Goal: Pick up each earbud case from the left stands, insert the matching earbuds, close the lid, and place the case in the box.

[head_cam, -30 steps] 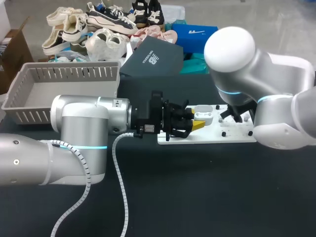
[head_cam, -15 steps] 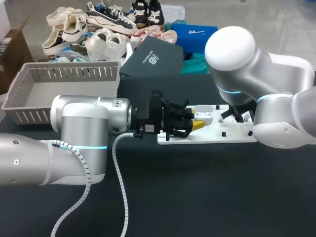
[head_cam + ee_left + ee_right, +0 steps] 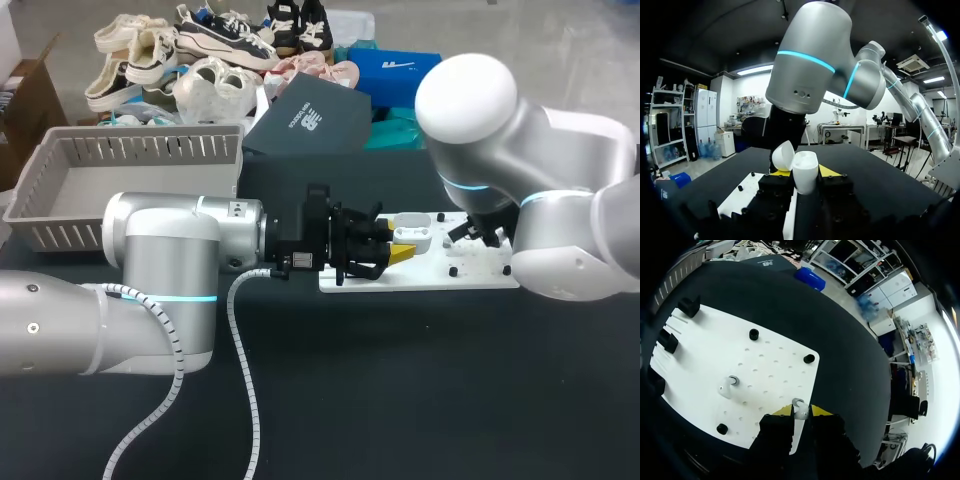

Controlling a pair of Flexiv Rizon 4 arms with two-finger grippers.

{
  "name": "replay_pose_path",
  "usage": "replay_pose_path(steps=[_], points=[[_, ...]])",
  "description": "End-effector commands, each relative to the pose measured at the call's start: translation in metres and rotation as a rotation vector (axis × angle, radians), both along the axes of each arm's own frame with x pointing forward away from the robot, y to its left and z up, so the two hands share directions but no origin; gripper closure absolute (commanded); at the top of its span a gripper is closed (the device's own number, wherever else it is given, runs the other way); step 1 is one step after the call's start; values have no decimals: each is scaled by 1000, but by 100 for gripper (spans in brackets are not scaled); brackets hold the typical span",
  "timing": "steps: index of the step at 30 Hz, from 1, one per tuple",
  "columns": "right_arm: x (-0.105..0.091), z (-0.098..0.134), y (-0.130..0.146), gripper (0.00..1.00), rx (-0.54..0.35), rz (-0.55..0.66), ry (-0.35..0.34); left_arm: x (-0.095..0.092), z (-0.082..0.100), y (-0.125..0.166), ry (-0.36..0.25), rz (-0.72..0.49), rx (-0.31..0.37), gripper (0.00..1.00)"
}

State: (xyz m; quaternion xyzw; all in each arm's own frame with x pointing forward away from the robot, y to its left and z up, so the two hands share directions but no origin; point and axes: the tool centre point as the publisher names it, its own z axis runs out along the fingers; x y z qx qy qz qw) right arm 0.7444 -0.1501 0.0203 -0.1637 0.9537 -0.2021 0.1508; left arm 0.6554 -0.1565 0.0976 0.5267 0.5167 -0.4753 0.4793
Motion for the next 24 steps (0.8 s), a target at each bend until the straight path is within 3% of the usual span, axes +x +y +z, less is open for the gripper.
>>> replay_pose_path(steps=[1,12,24], points=[[0,0,1,100,-2,-1,-1,0,-1,0,-1,1,-2,100],[-5,11,-1,100,-7,-1,-14,0,-1,0,-1,1,-2,100],[-36,73,-10,100,51,1,-100,0,-1,0,-1,1,-2,100]])
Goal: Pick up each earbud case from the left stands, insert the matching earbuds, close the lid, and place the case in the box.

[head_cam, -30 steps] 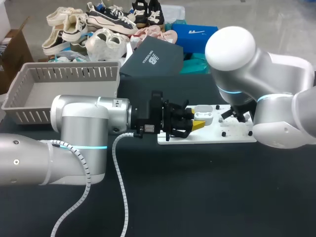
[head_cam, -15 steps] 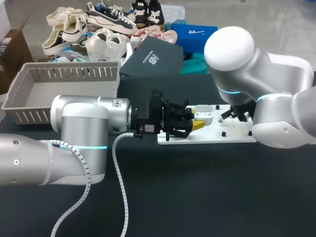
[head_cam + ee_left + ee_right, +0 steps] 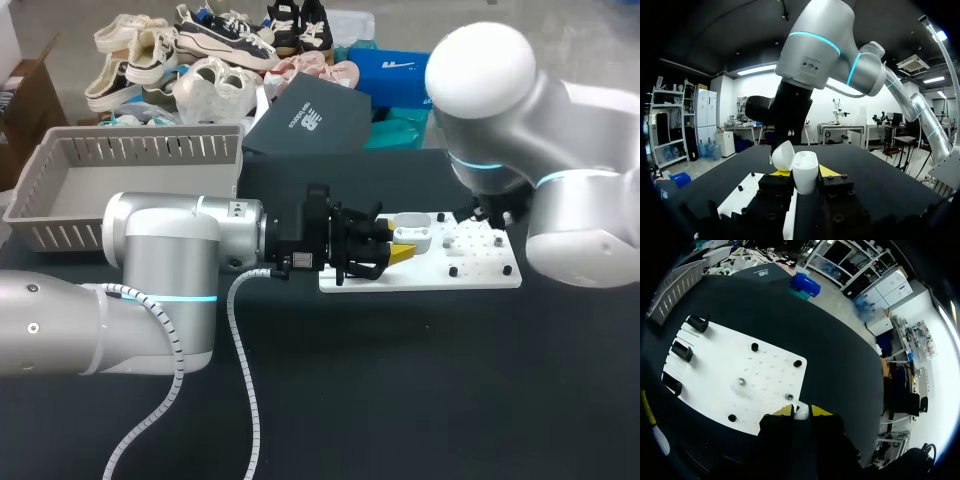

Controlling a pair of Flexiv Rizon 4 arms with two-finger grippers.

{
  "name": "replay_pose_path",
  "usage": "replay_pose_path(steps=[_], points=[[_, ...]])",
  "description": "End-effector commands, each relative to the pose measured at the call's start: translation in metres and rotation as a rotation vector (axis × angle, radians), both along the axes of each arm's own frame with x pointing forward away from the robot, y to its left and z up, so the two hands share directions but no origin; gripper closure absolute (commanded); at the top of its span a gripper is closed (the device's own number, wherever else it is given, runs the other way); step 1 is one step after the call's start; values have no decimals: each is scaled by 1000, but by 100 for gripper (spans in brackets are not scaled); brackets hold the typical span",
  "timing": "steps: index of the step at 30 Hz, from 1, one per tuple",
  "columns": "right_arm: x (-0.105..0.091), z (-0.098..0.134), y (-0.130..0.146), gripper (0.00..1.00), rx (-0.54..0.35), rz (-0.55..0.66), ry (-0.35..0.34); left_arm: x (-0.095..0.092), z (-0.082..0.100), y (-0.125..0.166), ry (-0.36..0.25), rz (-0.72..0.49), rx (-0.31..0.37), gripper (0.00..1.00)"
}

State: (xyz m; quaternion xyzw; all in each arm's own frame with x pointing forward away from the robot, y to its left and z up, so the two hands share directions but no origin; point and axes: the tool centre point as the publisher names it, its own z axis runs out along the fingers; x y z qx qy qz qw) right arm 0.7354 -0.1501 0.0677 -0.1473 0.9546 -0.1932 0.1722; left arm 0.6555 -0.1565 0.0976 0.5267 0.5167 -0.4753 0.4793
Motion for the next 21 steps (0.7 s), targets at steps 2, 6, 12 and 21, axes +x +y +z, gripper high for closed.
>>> replay_pose_path(steps=[2,6,12,21], points=[[-36,43,-10,100,35,25,-87,0,-1,0,-1,1,-2,100],[-51,69,-6,100,51,52,-131,0,-1,0,-1,1,-2,100],[-79,103,17,100,78,122,-149,0,-1,0,-1,1,-2,100],[-111,137,65,100,112,220,-54,0,-1,0,-1,1,-2,100]])
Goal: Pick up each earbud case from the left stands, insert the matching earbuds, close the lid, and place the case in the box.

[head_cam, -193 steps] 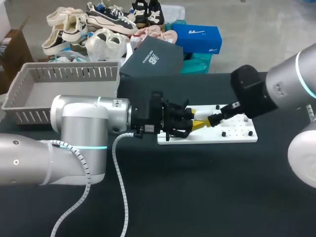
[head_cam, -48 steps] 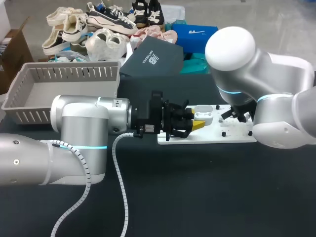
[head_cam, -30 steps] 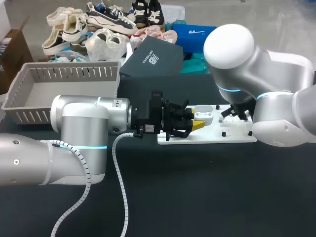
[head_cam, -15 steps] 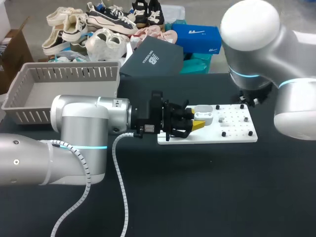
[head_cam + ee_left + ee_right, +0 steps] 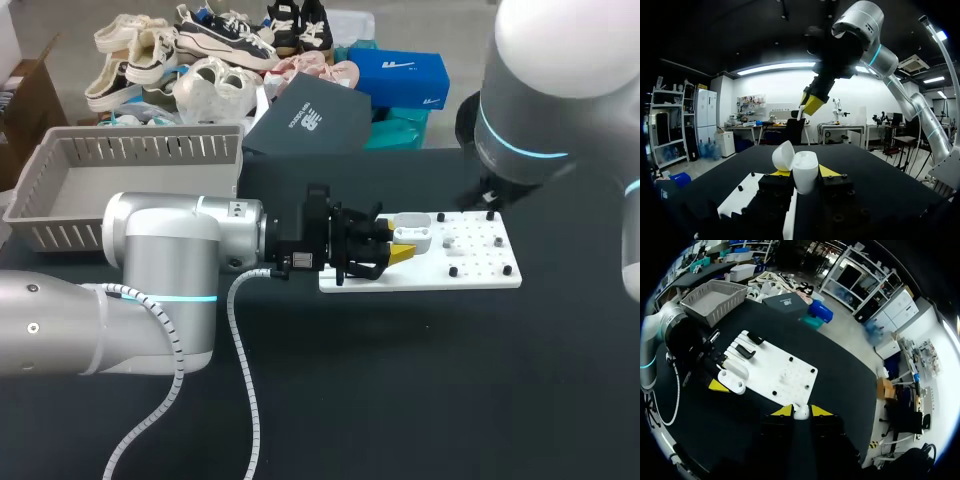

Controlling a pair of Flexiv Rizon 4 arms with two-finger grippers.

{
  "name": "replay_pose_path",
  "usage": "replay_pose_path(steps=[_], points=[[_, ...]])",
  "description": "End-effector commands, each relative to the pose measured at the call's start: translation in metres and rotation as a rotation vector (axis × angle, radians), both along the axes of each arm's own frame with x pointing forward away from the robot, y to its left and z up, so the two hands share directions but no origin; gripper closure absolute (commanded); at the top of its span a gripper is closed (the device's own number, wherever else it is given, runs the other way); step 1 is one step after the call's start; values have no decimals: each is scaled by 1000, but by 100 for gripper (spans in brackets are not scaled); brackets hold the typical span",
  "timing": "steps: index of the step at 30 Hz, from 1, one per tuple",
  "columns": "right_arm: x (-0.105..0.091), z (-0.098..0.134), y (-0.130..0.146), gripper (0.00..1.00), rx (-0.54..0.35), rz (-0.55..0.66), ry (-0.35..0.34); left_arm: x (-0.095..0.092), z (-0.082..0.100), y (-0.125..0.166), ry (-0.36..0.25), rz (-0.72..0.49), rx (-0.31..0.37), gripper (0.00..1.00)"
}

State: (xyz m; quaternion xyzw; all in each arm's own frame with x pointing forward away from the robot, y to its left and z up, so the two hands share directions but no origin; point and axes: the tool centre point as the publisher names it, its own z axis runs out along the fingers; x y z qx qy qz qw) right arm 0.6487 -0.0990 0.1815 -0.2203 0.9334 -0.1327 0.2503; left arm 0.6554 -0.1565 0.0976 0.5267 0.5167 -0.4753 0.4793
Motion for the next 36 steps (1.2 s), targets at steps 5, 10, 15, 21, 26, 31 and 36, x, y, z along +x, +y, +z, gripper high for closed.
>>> replay_pose_path(steps=[5,10,15,21,26,31,36], points=[[-26,22,42,100,42,-10,135,0,-1,0,-1,1,-2,100],[-28,15,60,100,39,-31,176,0,-1,0,-1,1,-2,100],[-29,8,73,100,19,-62,196,0,-1,0,-1,1,-2,100],[-28,2,80,100,23,-97,184,0,-1,0,-1,1,-2,100],[-32,-2,76,100,41,-100,167,0,-1,0,-1,1,-2,100],[-36,-2,73,100,64,-97,169,0,-1,0,-1,1,-2,100],[-36,-2,73,100,64,-97,169,0,-1,0,-1,1,-2,100]])
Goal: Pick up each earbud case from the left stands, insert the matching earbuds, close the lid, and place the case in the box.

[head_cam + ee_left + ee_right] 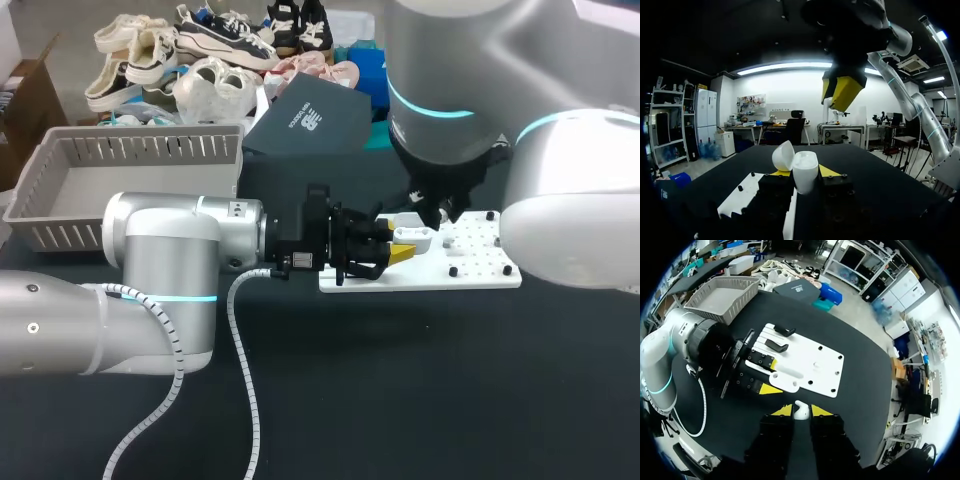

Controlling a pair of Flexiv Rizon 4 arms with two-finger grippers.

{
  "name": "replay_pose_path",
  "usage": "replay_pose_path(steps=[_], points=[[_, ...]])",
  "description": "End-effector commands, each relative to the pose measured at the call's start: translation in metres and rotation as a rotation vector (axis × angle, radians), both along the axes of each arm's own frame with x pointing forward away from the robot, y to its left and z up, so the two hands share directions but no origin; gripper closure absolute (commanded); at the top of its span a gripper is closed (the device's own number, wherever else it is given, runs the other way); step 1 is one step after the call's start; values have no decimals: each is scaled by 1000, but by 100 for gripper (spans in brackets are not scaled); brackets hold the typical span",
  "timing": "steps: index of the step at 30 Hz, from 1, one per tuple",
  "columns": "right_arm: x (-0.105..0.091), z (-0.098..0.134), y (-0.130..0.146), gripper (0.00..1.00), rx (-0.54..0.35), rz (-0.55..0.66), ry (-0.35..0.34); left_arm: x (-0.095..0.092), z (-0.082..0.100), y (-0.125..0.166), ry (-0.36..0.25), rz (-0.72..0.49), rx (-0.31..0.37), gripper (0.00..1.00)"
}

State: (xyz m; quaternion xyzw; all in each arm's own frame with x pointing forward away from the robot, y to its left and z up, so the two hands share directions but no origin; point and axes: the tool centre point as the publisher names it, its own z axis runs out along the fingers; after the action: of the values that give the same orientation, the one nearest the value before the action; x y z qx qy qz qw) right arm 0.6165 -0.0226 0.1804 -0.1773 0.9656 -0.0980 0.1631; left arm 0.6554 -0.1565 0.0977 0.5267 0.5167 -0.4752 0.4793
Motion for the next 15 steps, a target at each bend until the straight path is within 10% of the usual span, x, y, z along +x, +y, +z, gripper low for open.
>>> replay_pose_path(steps=[1,9,15], points=[[-4,-1,-3,100,7,2,-14,0,-1,0,-1,1,-2,100],[-4,-1,-3,100,7,2,-14,0,-1,0,-1,1,-2,100],[3,1,6,100,-55,-217,18,0,-1,0,-1,1,-2,100]])
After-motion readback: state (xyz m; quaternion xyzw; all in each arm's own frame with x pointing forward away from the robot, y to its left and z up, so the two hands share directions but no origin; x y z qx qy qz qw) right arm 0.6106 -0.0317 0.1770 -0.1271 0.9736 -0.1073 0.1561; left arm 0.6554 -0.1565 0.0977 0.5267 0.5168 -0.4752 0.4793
